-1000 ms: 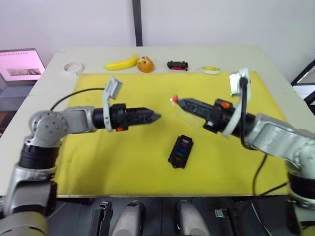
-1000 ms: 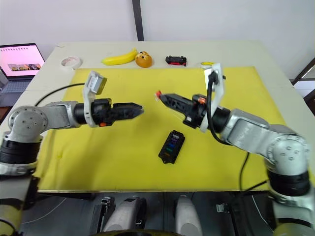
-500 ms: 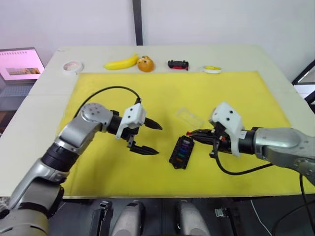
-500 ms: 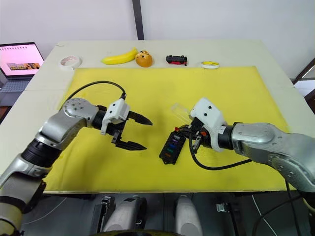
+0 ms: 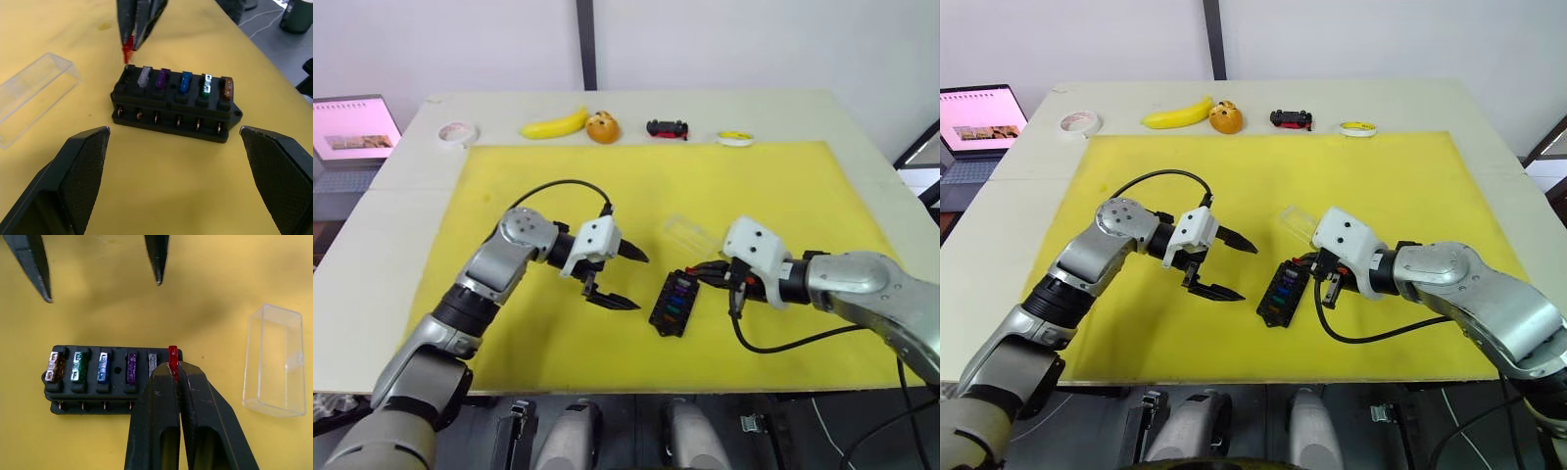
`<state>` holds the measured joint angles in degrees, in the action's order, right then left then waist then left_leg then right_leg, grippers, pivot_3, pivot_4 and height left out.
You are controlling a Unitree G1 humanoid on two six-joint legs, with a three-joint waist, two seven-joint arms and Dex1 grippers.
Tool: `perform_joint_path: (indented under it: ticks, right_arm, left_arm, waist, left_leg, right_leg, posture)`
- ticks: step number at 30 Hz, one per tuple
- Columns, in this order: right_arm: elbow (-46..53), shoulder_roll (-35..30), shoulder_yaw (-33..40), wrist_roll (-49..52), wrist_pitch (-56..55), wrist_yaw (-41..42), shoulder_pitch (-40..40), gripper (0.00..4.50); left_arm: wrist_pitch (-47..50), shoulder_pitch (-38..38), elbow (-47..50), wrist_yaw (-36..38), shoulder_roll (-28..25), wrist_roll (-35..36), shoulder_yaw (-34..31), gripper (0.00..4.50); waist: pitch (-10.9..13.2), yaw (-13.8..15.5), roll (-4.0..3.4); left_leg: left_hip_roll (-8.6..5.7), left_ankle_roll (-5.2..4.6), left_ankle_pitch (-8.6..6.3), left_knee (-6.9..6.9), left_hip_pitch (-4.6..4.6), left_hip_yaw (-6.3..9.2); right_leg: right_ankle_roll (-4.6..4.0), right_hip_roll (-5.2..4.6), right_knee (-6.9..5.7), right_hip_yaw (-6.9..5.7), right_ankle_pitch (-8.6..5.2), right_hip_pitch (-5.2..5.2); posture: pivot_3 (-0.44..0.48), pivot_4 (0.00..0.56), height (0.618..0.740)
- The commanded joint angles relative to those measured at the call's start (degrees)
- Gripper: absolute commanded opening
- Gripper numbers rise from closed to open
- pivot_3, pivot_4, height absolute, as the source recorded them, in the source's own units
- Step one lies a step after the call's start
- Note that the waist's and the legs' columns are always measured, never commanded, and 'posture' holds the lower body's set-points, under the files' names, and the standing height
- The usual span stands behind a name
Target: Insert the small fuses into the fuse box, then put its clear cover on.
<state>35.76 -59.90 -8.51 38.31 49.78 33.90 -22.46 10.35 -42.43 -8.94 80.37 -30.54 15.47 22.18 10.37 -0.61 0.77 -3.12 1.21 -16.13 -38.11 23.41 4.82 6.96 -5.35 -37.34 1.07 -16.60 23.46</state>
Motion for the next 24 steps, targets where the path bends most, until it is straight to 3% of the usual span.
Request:
perform_joint_path:
  ticks: [1, 24]
  right_arm:
    - [0.5, 1.2, 0.0, -2.3, -0.4, 1.7, -1.6, 0.00]
    - [-0.9, 6.1, -1.1, -10.4, 0.5, 5.9, -2.1, 0.00]
  left_arm:
    - [-1.4, 0.1, 1.0, 0.1, 0.7, -0.7, -0.8, 4.48]
    - [-0.5, 0.8, 3.0, -2.4, 1.7, -2.4, -2.1, 4.48]
  waist:
    - [0.0, 0.0, 0.00]
    - [0.0, -0.1, -0.01]
  left_leg:
    - [-0.01, 0.00, 0.00, 0.00, 0.00, 0.00]
    - [-0.02, 0.04, 0.02, -0.08, -0.02, 0.01]
  right_leg:
    - [0.00, 0.00, 0.00, 0.00, 0.00, 0.00]
    - [0.01, 0.00, -0.15, 0.00, 0.00, 0.01]
  posture:
    - [0.000, 0.150, 0.740]
    - [0.000, 0.150, 0.740]
